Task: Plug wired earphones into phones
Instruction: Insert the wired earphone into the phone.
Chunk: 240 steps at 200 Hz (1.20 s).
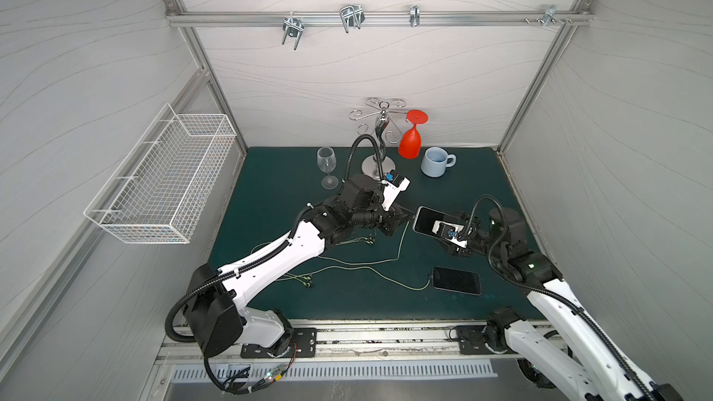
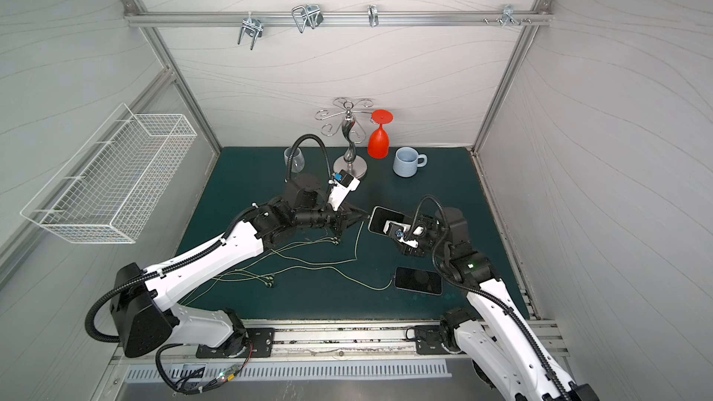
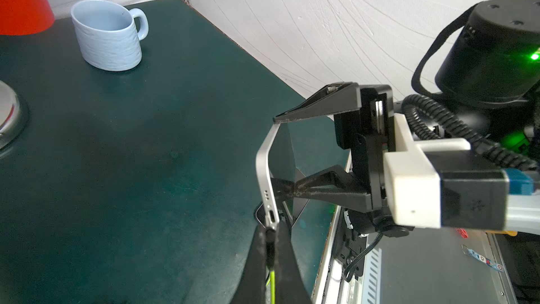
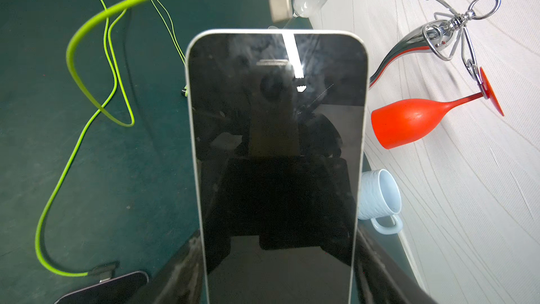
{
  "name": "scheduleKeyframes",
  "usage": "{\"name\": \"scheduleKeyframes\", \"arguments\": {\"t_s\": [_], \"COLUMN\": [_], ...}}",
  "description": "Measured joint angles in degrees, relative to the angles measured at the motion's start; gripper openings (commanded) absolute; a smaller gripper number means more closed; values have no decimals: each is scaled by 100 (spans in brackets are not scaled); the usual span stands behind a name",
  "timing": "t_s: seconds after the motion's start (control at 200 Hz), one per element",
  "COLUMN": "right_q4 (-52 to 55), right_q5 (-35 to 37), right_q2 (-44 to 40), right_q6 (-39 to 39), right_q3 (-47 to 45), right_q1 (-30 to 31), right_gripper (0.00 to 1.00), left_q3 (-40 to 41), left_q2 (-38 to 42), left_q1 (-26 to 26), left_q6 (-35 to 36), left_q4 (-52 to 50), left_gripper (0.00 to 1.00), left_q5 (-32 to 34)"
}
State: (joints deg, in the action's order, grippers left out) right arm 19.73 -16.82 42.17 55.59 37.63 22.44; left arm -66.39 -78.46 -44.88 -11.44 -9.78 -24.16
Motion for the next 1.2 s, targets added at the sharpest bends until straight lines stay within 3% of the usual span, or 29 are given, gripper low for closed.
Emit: {"name": "scheduleKeyframes", "arguments": {"t_s": [1.201], "right_q4": [-212], "right_q5": [81], "right_q2": [83], "right_q6": [42], "right_q3": [-48], "right_q1": [15], "right_gripper": [73], "left_q3": [57], "left_q2": [-28], "left_q1": [0], "left_q6": [-177], "left_q4": [188], "left_gripper": [0], "left_q5": [44]}}
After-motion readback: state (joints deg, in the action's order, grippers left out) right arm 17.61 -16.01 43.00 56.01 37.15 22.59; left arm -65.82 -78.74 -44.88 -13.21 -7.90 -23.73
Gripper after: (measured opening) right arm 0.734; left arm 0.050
